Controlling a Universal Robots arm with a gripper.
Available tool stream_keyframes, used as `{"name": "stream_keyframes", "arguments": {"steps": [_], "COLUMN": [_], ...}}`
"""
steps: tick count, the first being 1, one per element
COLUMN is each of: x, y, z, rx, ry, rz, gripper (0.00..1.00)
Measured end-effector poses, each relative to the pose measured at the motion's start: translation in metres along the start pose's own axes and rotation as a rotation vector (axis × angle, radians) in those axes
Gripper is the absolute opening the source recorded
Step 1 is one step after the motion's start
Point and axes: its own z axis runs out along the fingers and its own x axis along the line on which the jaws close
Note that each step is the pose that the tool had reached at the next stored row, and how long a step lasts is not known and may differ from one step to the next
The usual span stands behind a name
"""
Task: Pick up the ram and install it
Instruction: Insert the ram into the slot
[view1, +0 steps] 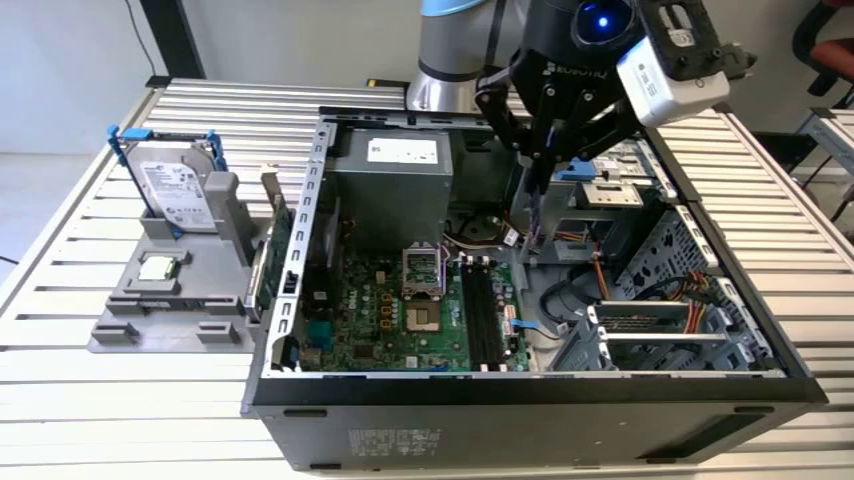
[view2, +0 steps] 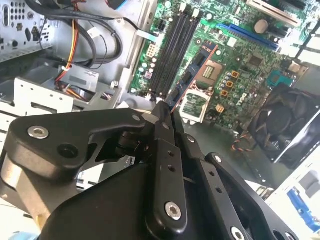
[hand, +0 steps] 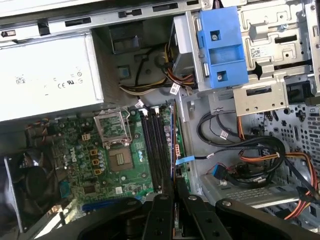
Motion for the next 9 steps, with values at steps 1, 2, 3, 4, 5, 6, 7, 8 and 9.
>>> {"name": "stream_keyframes", "arguments": {"steps": [1, 2, 3, 4, 5, 6, 7, 8, 9], "x": [-0.0002, -0.0004, -0.0006, -0.0008, -0.001, -0.0012, -0.0014, -0.0015, -0.0017], "y": [0.0, 0.0001, 0.0001, 0.0001, 0.0002, 0.0002, 0.0003, 0.0003, 0.0003], "z": [0.0005, 0.0011, 0.0019, 0.0028, 0.0039, 0.0049, 0.006, 0.0074, 0.0088], "rx": [-0.0004, -0.0008, -0.0011, -0.0015, -0.0017, -0.002, -0.0023, -0.0026, -0.0029], "ry": [0.0001, 0.0001, 0.0002, 0.0003, 0.0003, 0.0004, 0.0005, 0.0005, 0.0006], "rz": [-0.011, -0.021, -0.031, -0.04, -0.05, -0.059, -0.068, -0.077, -0.086], "gripper": [0.0, 0.0, 0.0, 0.0, 0.0, 0.0, 0.0, 0.0, 0.0]}}
